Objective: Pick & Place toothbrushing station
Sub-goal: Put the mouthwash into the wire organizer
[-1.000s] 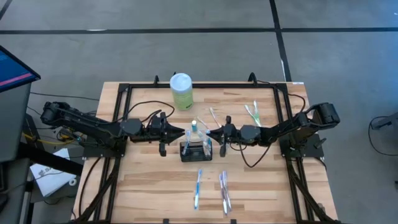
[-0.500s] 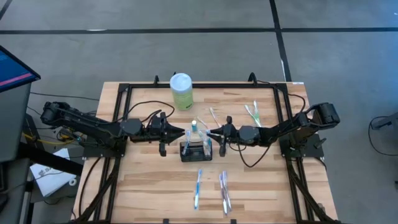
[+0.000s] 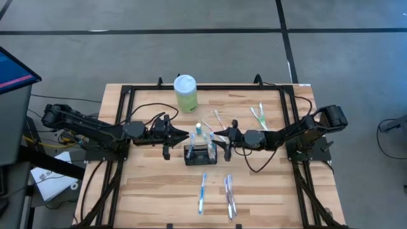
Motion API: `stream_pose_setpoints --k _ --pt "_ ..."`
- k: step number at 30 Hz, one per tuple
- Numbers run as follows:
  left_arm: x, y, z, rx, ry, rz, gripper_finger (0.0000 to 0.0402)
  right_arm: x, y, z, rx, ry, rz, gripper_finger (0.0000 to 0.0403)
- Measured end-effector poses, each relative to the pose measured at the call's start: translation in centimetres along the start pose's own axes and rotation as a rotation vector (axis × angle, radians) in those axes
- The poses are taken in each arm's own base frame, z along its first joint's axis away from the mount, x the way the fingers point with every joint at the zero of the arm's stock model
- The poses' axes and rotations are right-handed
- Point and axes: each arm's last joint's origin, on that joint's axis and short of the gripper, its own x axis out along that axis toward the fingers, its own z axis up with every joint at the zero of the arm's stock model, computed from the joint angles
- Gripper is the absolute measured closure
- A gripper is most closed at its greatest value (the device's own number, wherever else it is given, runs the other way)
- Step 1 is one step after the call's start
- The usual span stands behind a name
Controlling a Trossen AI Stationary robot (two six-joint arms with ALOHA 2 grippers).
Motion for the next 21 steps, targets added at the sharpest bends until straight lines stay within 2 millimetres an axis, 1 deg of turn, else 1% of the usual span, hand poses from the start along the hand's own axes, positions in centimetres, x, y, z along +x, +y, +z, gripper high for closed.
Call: stream_pose_setpoints --k 5,11,16,18,21 --pt "0.0 0.0 0.0 0.0 0.0 0.0 0.0344 -0.6 0.2 0.0 -0.027 0.041 -0.052 0.025" --pt "0.0 0.0 0.0 0.0 0.001 -0.001 0.0344 -2.0 0.4 0.3 -0.002 0.123 -0.094 0.026" --pt "0.0 0.0 0.0 0.001 0.001 -0.001 0.0344 -3.5 0.9 0.7 -0.005 0.151 -0.151 0.0244" --pt "0.0 0.0 0.0 0.001 0.001 -0.001 0.0344 -4.1 1.1 0.8 0.021 0.165 -0.167 0.0234" --pt "0.0 0.0 0.0 0.001 0.001 -0.001 0.0344 -4.7 1.5 0.1 0.052 0.221 -0.182 0.0218"
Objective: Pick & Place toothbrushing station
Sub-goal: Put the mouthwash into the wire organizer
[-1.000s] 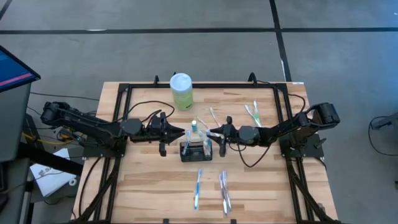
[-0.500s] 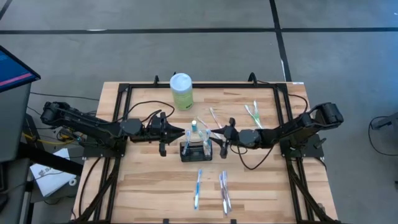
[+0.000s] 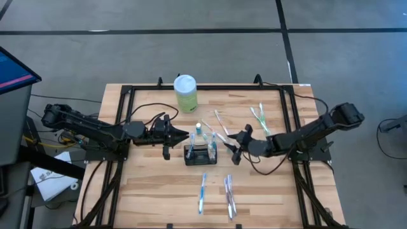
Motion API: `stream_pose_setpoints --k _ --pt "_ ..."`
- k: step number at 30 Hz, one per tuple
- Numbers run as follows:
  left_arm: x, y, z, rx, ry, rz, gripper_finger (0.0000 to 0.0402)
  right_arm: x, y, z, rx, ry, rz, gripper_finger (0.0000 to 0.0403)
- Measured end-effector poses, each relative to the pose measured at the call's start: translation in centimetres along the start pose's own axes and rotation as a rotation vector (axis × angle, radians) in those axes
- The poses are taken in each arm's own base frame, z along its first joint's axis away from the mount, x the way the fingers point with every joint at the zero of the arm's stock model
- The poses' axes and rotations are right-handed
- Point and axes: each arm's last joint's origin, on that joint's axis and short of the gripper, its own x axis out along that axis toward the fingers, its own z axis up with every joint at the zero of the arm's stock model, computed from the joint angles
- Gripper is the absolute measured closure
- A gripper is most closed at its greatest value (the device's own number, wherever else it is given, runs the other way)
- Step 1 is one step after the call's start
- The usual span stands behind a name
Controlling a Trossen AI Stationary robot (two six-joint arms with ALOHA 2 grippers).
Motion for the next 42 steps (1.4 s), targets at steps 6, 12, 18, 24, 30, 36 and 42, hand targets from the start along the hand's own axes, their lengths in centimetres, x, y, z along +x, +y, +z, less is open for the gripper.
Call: stream_pose_setpoints --k 6,12,18,24,30,36,42 --pt "0.0 0.0 0.0 0.0 0.0 0.0 0.0344 -0.6 1.2 -1.4 0.008 0.002 -0.056 0.0197" --pt "0.0 0.0 0.0 0.0 0.0 0.0 0.0344 -0.5 1.5 -2.6 0.007 0.019 -0.115 0.02" --pt "0.0 0.0 0.0 0.0 0.0 0.0 0.0344 -0.2 1.3 -3.3 0.032 0.038 -0.156 0.0206" --pt "0.0 0.0 0.0 0.0 0.0 0.0 0.0344 -0.2 1.1 -3.7 0.041 0.06 -0.178 0.0192" --pt "0.0 0.0 0.0 0.0 0.0 0.0 0.0344 -0.2 1.1 -3.7 0.05 0.061 -0.18 0.018" --pt "0.0 0.0 0.0 0.0 0.0 0.0 0.0344 -0.2 1.0 -3.9 0.063 0.069 -0.186 0.0184" --pt "0.0 0.0 0.0 0.0 0.0 0.0 0.0344 0.7 1.5 -4.8 0.065 0.074 -0.181 0.0198"
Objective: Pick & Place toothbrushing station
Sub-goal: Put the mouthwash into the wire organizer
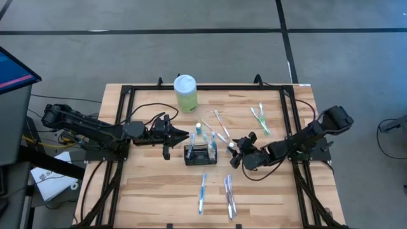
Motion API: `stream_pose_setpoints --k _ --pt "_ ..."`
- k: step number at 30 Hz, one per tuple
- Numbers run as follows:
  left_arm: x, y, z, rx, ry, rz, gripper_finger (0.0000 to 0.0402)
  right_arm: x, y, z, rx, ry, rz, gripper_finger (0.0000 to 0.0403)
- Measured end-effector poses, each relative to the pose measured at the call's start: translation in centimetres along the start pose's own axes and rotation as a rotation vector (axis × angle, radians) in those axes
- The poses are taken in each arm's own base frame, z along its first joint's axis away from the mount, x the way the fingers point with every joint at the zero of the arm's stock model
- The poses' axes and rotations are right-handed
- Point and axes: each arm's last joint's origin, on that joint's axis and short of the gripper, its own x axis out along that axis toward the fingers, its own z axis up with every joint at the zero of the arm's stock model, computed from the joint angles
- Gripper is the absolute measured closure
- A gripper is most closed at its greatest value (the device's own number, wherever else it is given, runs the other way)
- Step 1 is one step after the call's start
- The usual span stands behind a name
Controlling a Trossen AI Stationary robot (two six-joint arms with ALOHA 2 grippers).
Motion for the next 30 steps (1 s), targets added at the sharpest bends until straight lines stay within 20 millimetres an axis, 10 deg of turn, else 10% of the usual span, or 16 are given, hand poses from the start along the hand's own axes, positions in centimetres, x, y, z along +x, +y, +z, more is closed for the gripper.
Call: stream_pose_setpoints --k 18,30 --pt "0.0 0.0 0.0 0.0 -0.001 0.001 0.0344 0.3 0.3 -0.2 -0.018 -0.016 0.003 0.0311" --pt "0.0 0.0 0.0 0.0 0.0 0.002 0.0344 0.1 0.7 0.6 -0.031 -0.026 0.023 0.0315"
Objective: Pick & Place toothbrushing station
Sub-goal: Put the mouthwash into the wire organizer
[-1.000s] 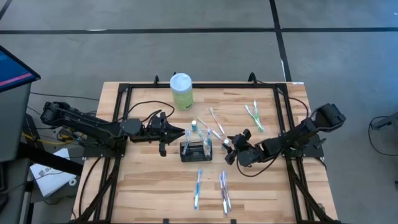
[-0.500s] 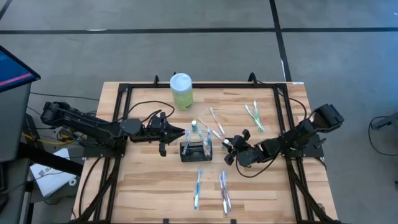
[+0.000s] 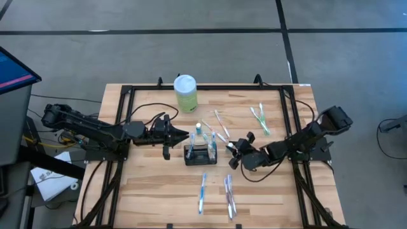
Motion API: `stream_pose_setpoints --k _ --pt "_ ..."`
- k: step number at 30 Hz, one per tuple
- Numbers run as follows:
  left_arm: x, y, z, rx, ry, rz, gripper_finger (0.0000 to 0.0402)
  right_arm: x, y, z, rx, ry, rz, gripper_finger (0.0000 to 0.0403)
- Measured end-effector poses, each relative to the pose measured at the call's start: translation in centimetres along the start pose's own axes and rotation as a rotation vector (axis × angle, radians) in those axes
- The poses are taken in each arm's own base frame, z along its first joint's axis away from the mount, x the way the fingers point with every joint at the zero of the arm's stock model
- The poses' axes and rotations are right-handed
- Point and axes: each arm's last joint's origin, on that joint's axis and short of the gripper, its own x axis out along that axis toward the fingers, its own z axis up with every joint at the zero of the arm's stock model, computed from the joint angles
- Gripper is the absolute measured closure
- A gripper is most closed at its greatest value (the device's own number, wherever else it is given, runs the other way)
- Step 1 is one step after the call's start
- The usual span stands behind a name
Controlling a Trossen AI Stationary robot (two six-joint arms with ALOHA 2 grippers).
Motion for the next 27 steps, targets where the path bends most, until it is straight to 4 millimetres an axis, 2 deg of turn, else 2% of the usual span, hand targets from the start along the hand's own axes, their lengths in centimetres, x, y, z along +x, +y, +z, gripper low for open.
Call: stream_pose_setpoints --k 5,10,16,21,27 --pt "0.0 0.0 0.0 0.001 0.002 0.0 0.0344 -1.4 -0.1 2.5 0.0 -0.063 0.042 0.0315" --pt "0.2 0.0 -0.4 0.005 0.026 -0.004 0.0344 -4.1 -0.8 5.6 0.033 -0.163 0.115 0.0315" --pt "1.2 0.0 -1.9 0.02 0.082 0.0 0.0328 -7.1 -1.3 8.1 0.063 -0.287 0.208 0.0315" --pt "2.3 0.0 -3.4 0.026 0.099 0.003 0.0295 -7.7 -1.1 9.1 0.086 -0.362 0.25 0.0315" --pt "3.1 -0.5 -4.2 0.014 0.058 -0.024 0.0254 -7.2 0.3 9.6 0.078 -0.359 0.316 0.0315"
